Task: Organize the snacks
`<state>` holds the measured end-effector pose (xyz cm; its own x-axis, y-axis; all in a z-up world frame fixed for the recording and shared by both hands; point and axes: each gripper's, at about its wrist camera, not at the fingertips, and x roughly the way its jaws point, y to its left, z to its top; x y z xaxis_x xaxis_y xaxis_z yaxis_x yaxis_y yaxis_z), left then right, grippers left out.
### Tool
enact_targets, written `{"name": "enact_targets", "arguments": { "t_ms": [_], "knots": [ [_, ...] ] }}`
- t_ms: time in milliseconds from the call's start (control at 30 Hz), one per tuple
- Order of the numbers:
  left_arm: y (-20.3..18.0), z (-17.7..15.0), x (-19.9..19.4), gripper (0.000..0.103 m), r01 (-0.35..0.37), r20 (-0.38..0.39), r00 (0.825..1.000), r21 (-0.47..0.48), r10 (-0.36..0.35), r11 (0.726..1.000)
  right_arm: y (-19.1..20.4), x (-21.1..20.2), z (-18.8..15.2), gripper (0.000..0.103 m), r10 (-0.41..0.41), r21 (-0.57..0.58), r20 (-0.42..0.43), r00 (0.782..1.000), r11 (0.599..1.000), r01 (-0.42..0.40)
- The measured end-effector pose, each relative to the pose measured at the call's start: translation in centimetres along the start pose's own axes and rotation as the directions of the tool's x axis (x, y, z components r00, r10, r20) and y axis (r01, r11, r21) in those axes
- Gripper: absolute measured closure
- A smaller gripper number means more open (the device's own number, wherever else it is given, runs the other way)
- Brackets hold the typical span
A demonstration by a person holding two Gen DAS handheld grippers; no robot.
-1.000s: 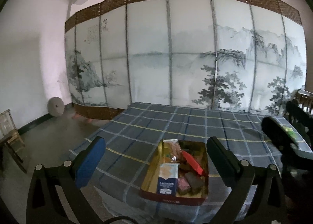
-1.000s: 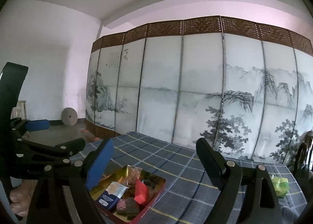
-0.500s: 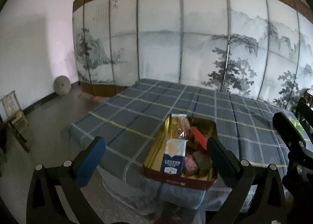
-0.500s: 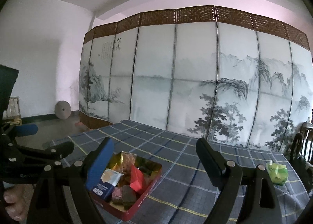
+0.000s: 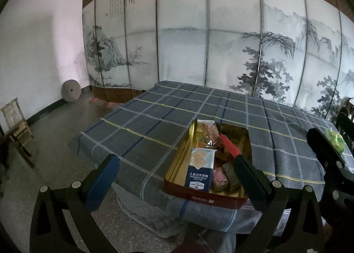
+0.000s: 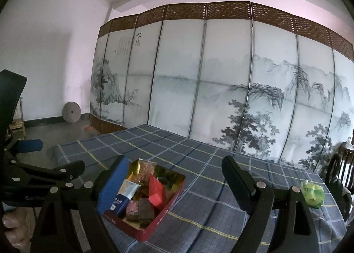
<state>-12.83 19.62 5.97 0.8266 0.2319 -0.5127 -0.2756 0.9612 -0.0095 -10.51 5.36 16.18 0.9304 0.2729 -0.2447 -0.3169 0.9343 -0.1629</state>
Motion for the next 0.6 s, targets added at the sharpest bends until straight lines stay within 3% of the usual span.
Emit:
{"name": "enact_targets", "arguments": {
  "t_ms": [600],
  "knots": [
    [-0.2,-0.3,0.7,0.000,-0.003,-0.040,0.999,0.002,0.003,1.000,-0.2,2.3,-0.8,0.015,-0.038,-0.012,-0.110,0.993,0.999,0.037]
  ]
}}
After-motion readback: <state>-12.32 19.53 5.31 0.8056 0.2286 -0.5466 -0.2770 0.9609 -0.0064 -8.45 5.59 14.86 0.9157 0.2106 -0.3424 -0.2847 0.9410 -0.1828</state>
